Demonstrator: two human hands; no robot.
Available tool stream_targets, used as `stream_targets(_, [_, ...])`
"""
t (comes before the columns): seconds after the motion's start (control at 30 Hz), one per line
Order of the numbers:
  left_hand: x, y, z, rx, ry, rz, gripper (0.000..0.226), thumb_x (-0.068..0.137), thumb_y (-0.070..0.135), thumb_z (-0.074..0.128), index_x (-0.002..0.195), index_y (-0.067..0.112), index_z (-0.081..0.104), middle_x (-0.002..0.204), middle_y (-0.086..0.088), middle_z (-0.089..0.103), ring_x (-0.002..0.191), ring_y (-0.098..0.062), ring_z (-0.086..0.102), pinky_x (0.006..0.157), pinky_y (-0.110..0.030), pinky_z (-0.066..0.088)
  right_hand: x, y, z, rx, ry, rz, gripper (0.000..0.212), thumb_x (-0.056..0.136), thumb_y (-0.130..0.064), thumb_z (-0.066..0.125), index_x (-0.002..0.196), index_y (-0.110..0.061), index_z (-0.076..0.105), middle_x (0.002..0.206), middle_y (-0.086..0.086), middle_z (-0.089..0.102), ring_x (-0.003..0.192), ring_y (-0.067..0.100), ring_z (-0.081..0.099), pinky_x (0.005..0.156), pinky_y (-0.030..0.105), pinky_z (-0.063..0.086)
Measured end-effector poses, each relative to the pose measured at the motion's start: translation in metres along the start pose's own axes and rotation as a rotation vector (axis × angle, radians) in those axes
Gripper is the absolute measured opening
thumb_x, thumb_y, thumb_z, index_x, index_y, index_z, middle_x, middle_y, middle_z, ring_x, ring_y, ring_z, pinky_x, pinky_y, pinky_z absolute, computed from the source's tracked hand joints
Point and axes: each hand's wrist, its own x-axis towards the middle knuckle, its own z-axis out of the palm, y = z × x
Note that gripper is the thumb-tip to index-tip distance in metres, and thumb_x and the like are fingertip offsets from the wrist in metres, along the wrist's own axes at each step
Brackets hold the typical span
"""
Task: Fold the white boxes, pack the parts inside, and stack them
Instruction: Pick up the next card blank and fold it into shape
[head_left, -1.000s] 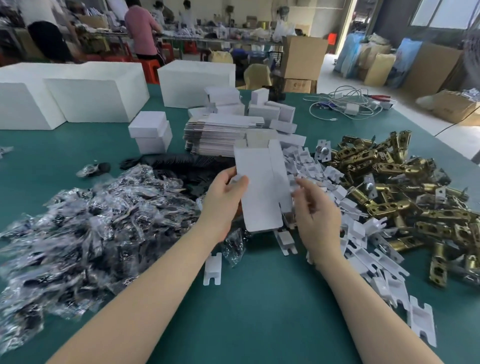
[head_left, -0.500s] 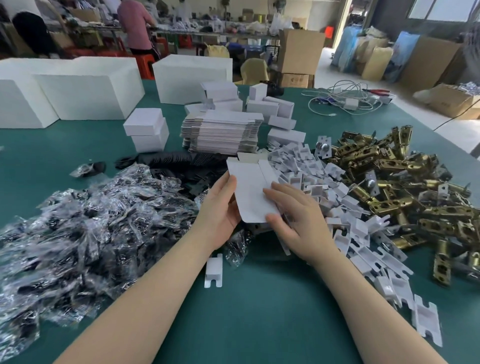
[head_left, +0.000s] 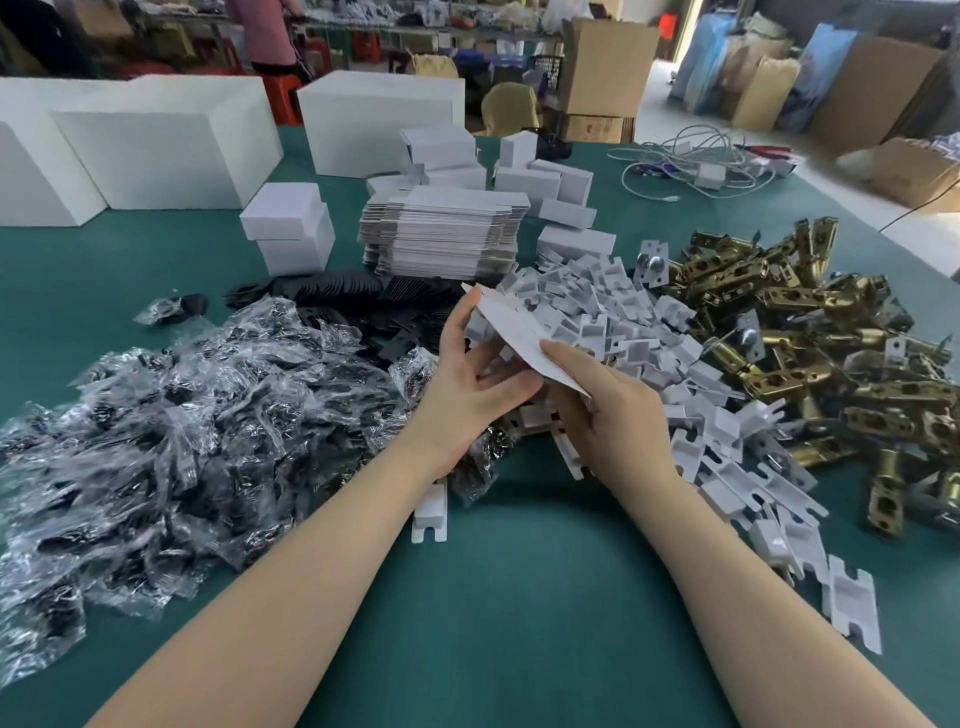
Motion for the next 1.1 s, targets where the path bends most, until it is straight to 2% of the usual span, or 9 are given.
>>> stream_targets(0.07, [0.000, -0.004, 0.001, 0.042, 0.033, 0.040, 0.095, 0.078, 0.013, 0.080, 0.148, 0.034, 0.019, 0.140, -0.019, 0.053, 0.113, -0.021, 0.066, 0.092, -0.032, 0.054, 0.000, 0.000, 0.000, 0.003, -0.026, -0.004, 0.039, 0.085, -0.010, 0.059, 0.123, -0.006, 0.067, 0.099, 0.013, 0.075, 0.066, 0.035, 0.067, 0.056, 0.032, 0.048])
stream_targets(0.13, [0.000, -0.007, 0.001, 0.078, 0.043, 0.069, 0.090, 0.082, 0.005, 0.074, 0.145, 0.037, 0.020, 0.137, -0.016, 0.055, 0.107, -0.016, 0.069, 0.086, -0.025, 0.054, 0.001, -0.001, 0.000, -0.061, -0.038, -0.077, 0.042, 0.082, -0.008, 0.058, 0.123, -0.003, 0.066, 0.092, 0.012, 0.075, 0.063, 0.032, 0.065, 0.054, 0.024, 0.038])
stream_targets(0.2, [0.000, -0.008, 0.001, 0.110, 0.055, 0.086, 0.087, 0.086, 0.001, 0.071, 0.147, 0.036, 0.019, 0.135, -0.016, 0.057, 0.104, -0.013, 0.069, 0.084, -0.022, 0.054, 0.003, -0.004, 0.000, -0.141, -0.031, -0.152, 0.039, 0.083, -0.012, 0.055, 0.119, -0.003, 0.068, 0.095, 0.010, 0.075, 0.068, 0.027, 0.067, 0.051, 0.025, 0.039])
stream_targets(0.3, [0.000, -0.009, 0.001, 0.164, 0.085, 0.096, 0.083, 0.088, 0.001, 0.069, 0.144, 0.037, 0.019, 0.120, -0.013, 0.062, 0.100, -0.009, 0.070, 0.079, -0.020, 0.054, 0.001, 0.000, 0.002, -0.121, -0.032, -0.174, 0.036, 0.083, -0.012, 0.073, 0.118, -0.003, 0.069, 0.110, 0.011, 0.074, 0.083, 0.028, 0.073, 0.058, 0.029, 0.051])
stream_targets(0.37, [-0.001, -0.009, 0.000, 0.207, 0.091, 0.103, 0.082, 0.087, 0.000, 0.070, 0.141, 0.035, 0.020, 0.114, -0.005, 0.061, 0.098, -0.004, 0.069, 0.076, -0.016, 0.054, -0.001, 0.001, 0.002, -0.087, -0.031, -0.168, 0.034, 0.085, -0.016, 0.073, 0.117, -0.005, 0.070, 0.111, 0.010, 0.074, 0.087, 0.028, 0.073, 0.060, 0.032, 0.054])
stream_targets(0.6, [-0.001, -0.011, -0.001, 0.320, 0.078, 0.102, 0.093, 0.082, -0.002, 0.074, 0.140, 0.036, 0.012, 0.116, 0.004, 0.054, 0.096, 0.008, 0.066, 0.073, -0.010, 0.051, 0.001, -0.003, 0.000, -0.064, 0.009, -0.138, 0.029, 0.088, -0.018, 0.057, 0.107, -0.005, 0.075, 0.103, 0.011, 0.075, 0.083, 0.030, 0.074, 0.061, 0.036, 0.058])
stream_targets(0.87, [-0.002, -0.012, 0.003, 0.379, 0.151, 0.147, 0.095, 0.085, 0.016, 0.074, 0.151, 0.023, 0.007, 0.128, 0.008, 0.052, 0.109, 0.012, 0.057, 0.083, -0.007, 0.046, -0.001, -0.007, 0.004, -0.159, 0.063, -0.168, 0.035, 0.073, 0.007, 0.078, 0.106, -0.007, 0.076, 0.102, 0.012, 0.075, 0.070, 0.029, 0.072, 0.048, 0.035, 0.053])
stream_targets(0.97, [-0.002, -0.012, 0.003, 0.441, 0.146, 0.161, 0.102, 0.085, 0.016, 0.076, 0.155, 0.020, 0.002, 0.139, 0.006, 0.046, 0.117, 0.009, 0.051, 0.091, -0.010, 0.044, -0.002, -0.011, 0.004, -0.111, 0.064, -0.091, 0.038, 0.073, 0.003, 0.072, 0.109, -0.009, 0.075, 0.109, 0.012, 0.074, 0.081, 0.032, 0.074, 0.057, 0.038, 0.058])
stream_targets(1.1, [-0.002, -0.009, 0.003, 0.454, 0.121, 0.192, 0.098, 0.081, 0.029, 0.072, 0.154, 0.020, 0.007, 0.139, 0.029, 0.038, 0.125, 0.010, 0.044, 0.103, -0.018, 0.040, -0.001, -0.017, 0.011, -0.023, -0.074, 0.193, 0.051, 0.084, -0.004, 0.065, 0.134, -0.015, 0.059, 0.133, 0.010, 0.061, 0.120, 0.033, 0.058, 0.085, 0.043, 0.053])
